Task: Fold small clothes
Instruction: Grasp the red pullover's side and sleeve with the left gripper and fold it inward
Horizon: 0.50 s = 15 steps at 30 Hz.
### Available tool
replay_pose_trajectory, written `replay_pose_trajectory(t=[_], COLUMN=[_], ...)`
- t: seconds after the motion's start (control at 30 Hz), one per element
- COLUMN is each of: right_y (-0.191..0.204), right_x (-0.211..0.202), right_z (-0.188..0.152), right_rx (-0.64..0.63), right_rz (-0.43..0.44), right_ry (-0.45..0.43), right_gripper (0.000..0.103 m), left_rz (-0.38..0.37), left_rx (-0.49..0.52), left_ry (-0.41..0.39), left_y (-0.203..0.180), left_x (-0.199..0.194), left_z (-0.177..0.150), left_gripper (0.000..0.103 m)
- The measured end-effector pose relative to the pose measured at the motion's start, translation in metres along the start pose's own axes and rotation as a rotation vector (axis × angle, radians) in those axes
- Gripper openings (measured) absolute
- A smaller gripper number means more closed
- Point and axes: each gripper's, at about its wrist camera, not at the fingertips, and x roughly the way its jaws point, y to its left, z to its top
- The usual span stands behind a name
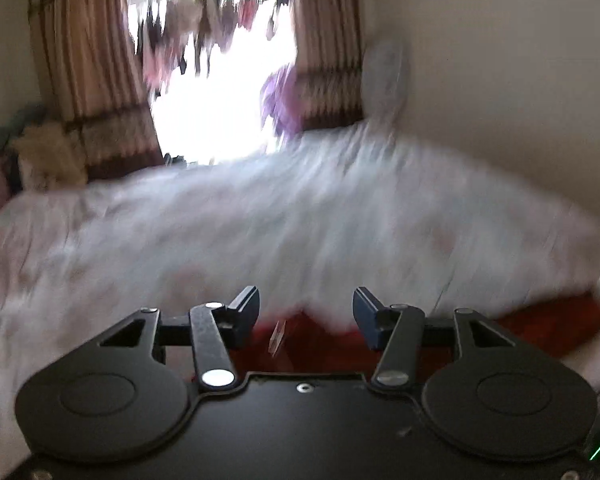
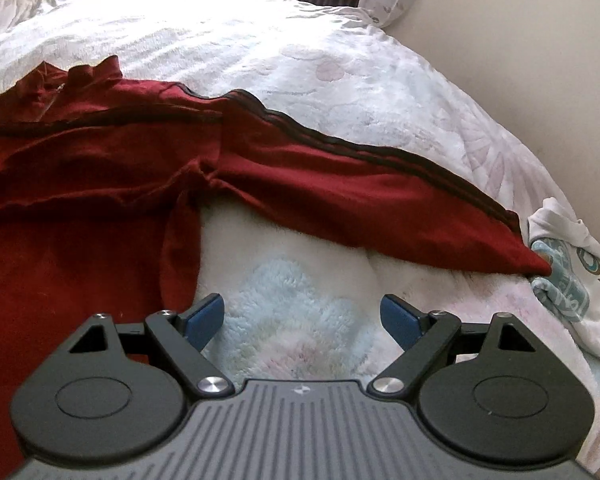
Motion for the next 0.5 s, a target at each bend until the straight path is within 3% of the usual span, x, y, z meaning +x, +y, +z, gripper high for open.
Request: replay_pose_trajectory(t=[0.17,0.3,0.37,0.5], right_y=[0.002,0.006,0.008,0.012], right_x=[0.001,0.005,0.007,0.009], right_z=[-0.001,-0.002,-0.002,-0.003], right_rx=[-0.009,-0.026,-0.034,-0.048], right_rz=[-0.007,-0.018,-0.025,-0.035], right_ry=[0.001,0.010,0.015,0.022], right_gripper=[0.103,0.103,0.103,0.103], left_rz=[0.122,0.206,0.205,0.210], left_rx=[-0.010,0.056,0.086,0.126], left_ry=[0.248,0.416,0.456,0.491], left_y=[0.054,0.074,0.080,0.085], left_x=[0.051,0.082,0.092,0.105], left_z=[-0.092,-0.161,-0.191,-0.219], left_gripper=[0.054,0.054,0.054,0.056])
